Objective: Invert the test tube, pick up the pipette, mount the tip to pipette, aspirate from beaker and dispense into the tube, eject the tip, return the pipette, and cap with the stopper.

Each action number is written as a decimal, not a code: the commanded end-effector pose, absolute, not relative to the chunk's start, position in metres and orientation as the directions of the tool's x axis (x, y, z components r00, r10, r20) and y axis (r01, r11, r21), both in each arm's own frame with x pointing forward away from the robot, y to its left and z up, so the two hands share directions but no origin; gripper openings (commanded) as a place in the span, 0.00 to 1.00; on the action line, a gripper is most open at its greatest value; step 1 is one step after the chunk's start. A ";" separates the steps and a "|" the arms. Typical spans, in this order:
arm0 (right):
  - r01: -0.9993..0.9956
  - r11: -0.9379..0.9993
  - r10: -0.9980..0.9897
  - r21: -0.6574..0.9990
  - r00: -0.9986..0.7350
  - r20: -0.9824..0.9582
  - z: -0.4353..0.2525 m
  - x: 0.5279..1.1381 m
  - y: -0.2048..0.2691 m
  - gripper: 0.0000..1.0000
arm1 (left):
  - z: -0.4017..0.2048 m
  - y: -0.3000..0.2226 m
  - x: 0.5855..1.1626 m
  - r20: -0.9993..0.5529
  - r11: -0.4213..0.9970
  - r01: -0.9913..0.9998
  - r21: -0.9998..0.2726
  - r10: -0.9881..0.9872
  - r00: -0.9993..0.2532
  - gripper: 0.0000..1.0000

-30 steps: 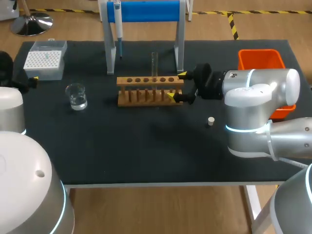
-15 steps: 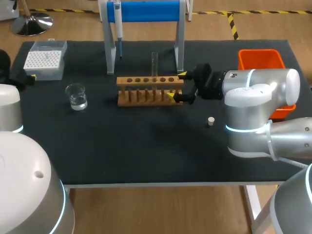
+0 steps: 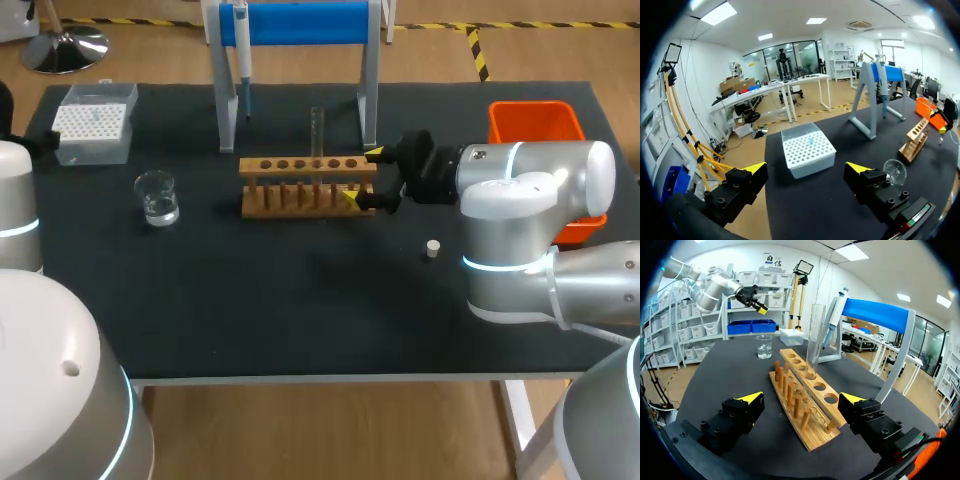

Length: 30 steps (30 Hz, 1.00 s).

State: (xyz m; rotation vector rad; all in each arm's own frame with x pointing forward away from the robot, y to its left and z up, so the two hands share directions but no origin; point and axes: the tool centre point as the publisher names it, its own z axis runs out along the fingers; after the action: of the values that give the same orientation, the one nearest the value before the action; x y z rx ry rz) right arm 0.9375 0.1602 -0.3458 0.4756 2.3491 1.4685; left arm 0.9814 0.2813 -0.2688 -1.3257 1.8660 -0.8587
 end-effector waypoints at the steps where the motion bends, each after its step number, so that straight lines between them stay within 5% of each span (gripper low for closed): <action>1: 0.103 0.411 0.445 0.906 -0.890 -0.100 -0.347 0.937 0.160 1.00 | -0.283 0.285 1.015 -0.150 0.264 -0.517 -0.814 -0.956 -0.252 1.00; 30: 0.103 0.411 0.445 0.906 -0.890 -0.100 -0.347 0.937 0.160 1.00 | -0.330 0.268 1.094 -0.069 0.186 -0.544 -0.818 -0.971 -0.228 1.00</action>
State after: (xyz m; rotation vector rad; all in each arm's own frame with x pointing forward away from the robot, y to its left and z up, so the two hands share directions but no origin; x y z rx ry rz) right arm 0.9375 0.1602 -0.3458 0.4755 2.3491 1.4686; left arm 1.0846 0.2714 -0.3213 -1.4214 1.8731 -0.9114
